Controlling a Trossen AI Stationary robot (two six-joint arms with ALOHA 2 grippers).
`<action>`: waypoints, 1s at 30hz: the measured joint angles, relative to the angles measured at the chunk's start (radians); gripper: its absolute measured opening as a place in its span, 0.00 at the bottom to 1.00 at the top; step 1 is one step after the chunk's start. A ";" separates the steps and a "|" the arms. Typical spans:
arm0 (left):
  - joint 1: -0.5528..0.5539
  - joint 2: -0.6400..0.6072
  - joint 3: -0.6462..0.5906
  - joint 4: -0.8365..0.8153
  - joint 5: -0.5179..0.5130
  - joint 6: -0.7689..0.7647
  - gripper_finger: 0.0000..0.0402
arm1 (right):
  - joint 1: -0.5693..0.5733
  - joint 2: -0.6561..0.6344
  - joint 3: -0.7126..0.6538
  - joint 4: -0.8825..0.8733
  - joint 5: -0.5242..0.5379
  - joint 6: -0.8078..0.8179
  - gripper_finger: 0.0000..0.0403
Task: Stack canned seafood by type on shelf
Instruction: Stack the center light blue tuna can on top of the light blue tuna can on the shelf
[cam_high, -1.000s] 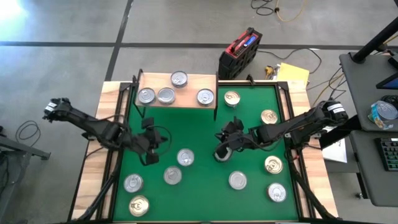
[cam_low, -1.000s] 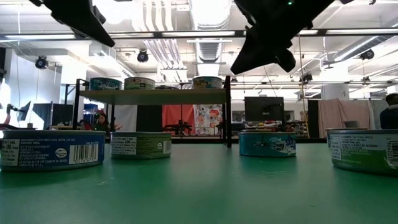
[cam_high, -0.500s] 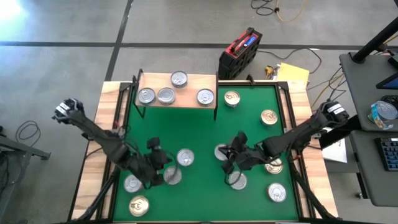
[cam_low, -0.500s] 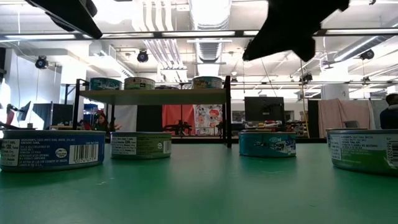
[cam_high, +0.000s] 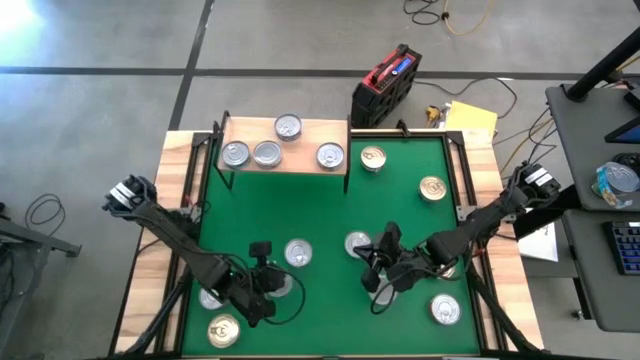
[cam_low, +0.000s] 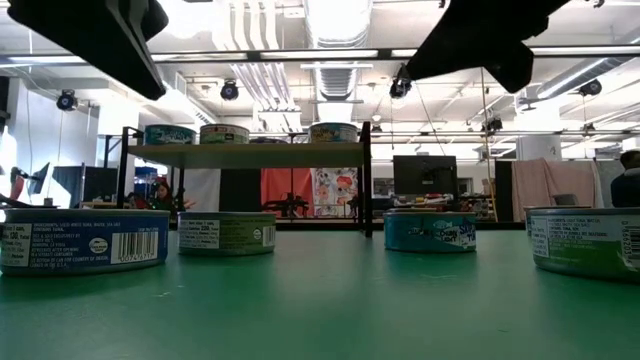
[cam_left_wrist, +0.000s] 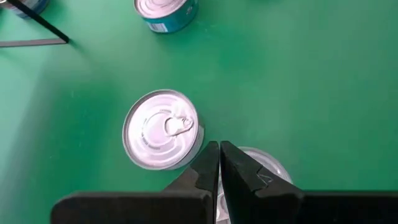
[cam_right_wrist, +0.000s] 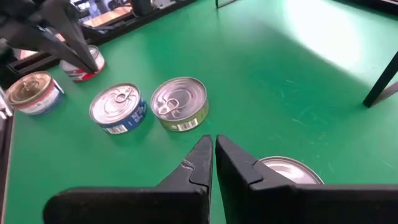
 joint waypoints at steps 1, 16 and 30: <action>-0.001 0.006 0.004 0.001 0.000 0.000 0.00 | 0.000 0.001 0.000 0.000 -0.001 0.000 0.03; -0.002 0.033 0.008 0.002 -0.026 0.005 0.00 | -0.003 0.001 -0.002 0.000 0.006 -0.002 0.03; -0.002 0.033 0.003 0.064 -0.078 0.245 0.00 | -0.003 0.000 -0.002 -0.016 0.016 -0.262 0.03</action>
